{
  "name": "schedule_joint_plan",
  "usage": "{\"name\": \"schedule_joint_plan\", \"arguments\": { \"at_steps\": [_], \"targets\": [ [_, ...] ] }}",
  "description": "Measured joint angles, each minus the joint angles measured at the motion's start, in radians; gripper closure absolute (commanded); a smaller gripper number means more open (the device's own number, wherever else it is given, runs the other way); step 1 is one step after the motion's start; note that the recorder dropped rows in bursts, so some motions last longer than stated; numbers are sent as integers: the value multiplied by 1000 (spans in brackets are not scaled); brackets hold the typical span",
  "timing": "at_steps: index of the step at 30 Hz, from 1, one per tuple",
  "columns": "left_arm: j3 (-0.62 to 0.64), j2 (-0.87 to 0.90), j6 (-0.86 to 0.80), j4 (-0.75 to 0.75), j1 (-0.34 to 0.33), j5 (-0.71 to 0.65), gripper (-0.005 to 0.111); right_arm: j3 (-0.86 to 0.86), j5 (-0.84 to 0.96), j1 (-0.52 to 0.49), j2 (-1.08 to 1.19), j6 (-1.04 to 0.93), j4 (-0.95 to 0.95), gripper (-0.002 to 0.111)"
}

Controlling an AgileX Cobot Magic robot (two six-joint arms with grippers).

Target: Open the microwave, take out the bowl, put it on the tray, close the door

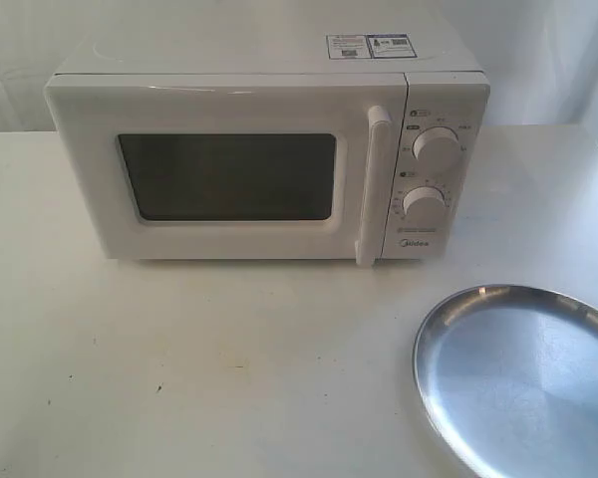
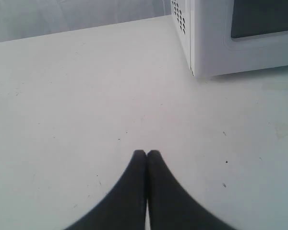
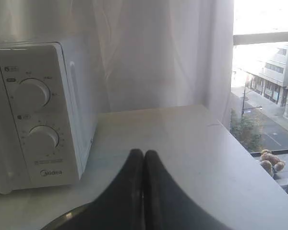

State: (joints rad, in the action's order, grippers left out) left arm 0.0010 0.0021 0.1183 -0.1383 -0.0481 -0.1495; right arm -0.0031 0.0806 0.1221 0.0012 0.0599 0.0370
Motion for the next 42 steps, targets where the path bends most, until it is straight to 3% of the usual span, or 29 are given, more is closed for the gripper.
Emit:
{"name": "schedule_joint_plan", "arguments": {
  "at_steps": [9, 19, 34, 40, 42],
  "targets": [
    [0, 0, 0, 0, 0, 0, 107, 2, -44, 0, 0, -4, 0, 108],
    [0, 0, 0, 0, 0, 0, 107, 2, -112, 0, 0, 365, 0, 108],
    [0, 0, 0, 0, 0, 0, 107, 2, -177, 2, 0, 425, 0, 108],
    [0, 0, 0, 0, 0, 0, 107, -96, -310, 151, 13, 433, -63, 108],
    [0, 0, 0, 0, 0, 0, 107, -190, -495, 226, 135, 485, -194, 108]
  ]
}}
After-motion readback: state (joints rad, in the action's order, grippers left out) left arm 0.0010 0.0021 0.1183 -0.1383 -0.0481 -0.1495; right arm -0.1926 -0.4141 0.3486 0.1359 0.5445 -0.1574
